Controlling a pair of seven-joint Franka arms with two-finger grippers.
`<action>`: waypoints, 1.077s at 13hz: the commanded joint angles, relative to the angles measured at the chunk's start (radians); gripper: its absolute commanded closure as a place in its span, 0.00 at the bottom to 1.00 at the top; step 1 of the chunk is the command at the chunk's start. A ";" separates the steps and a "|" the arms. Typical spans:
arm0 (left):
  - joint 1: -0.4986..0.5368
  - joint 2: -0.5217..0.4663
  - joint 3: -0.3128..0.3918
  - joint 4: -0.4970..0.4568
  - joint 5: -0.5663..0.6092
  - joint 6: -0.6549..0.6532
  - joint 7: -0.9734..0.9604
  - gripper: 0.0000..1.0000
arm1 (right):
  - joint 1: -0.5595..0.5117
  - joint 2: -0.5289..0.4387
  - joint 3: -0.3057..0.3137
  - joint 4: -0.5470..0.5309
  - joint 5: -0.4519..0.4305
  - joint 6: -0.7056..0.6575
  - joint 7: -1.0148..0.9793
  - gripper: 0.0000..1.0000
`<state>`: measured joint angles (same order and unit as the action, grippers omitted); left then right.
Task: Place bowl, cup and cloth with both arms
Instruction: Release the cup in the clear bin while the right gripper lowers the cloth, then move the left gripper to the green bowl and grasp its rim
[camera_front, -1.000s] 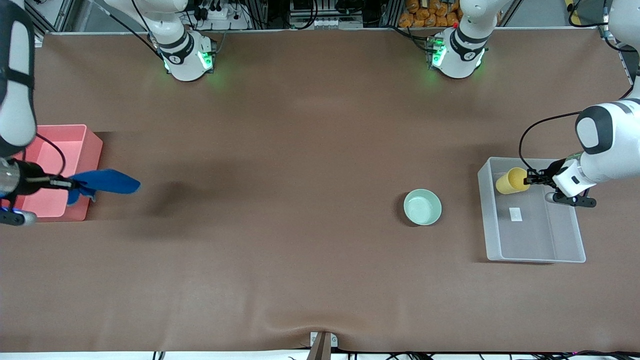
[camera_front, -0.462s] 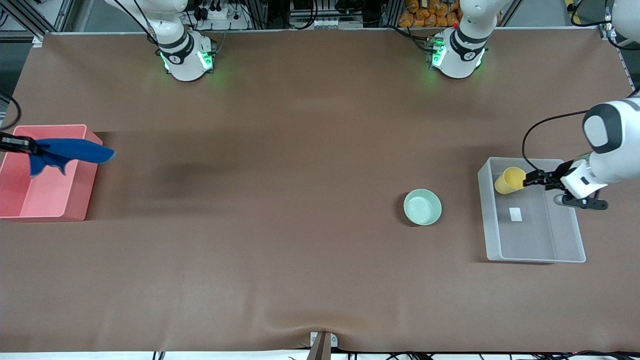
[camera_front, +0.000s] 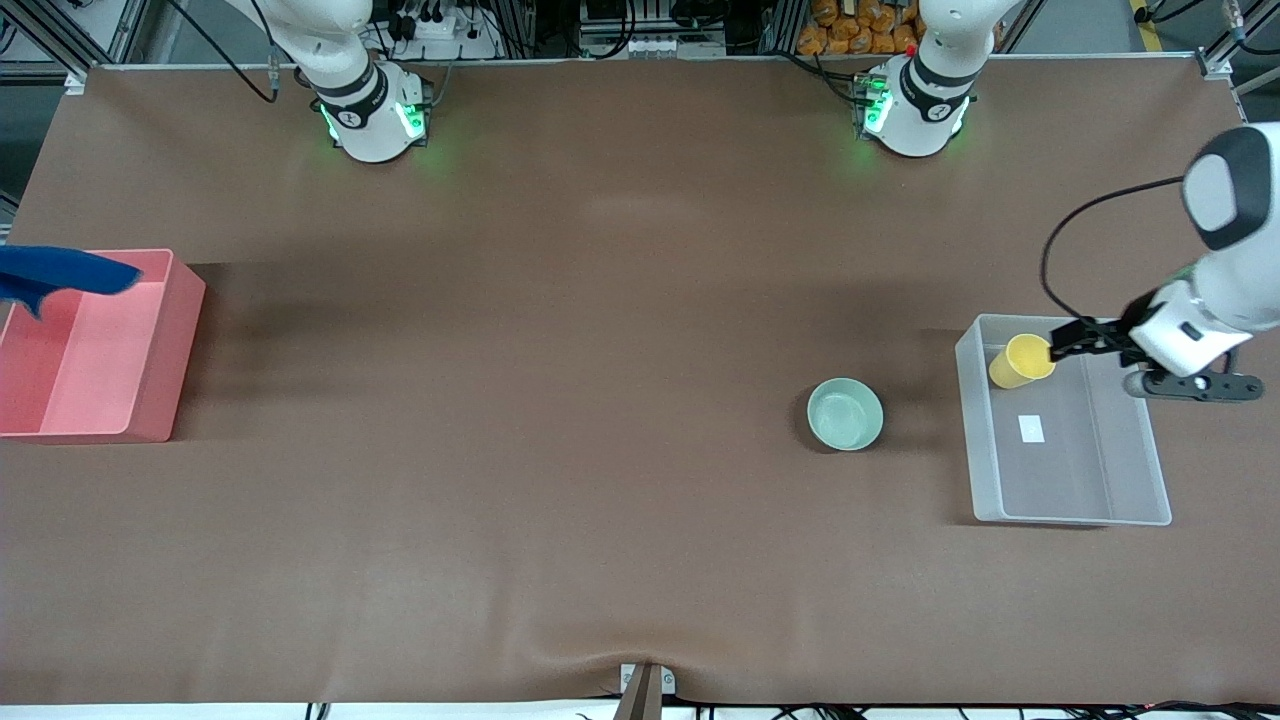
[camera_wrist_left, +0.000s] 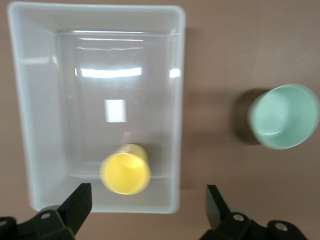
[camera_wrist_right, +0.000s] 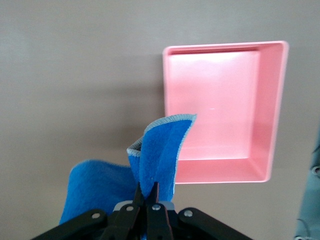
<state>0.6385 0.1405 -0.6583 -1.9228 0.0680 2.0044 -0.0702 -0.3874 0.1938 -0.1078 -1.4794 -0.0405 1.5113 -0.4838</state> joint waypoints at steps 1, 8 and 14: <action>-0.002 0.019 -0.105 -0.005 0.010 0.003 -0.306 0.00 | -0.080 0.051 0.016 0.004 -0.035 0.079 -0.108 1.00; -0.201 0.255 -0.126 -0.035 0.295 0.129 -0.952 0.00 | -0.177 0.225 0.017 0.001 -0.052 0.207 -0.174 1.00; -0.211 0.459 -0.124 -0.048 0.499 0.263 -1.174 0.00 | -0.211 0.322 0.019 -0.002 -0.042 0.329 -0.210 1.00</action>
<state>0.4261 0.5609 -0.7771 -1.9790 0.5163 2.2419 -1.1927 -0.5801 0.4993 -0.1081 -1.4930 -0.0826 1.8262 -0.6783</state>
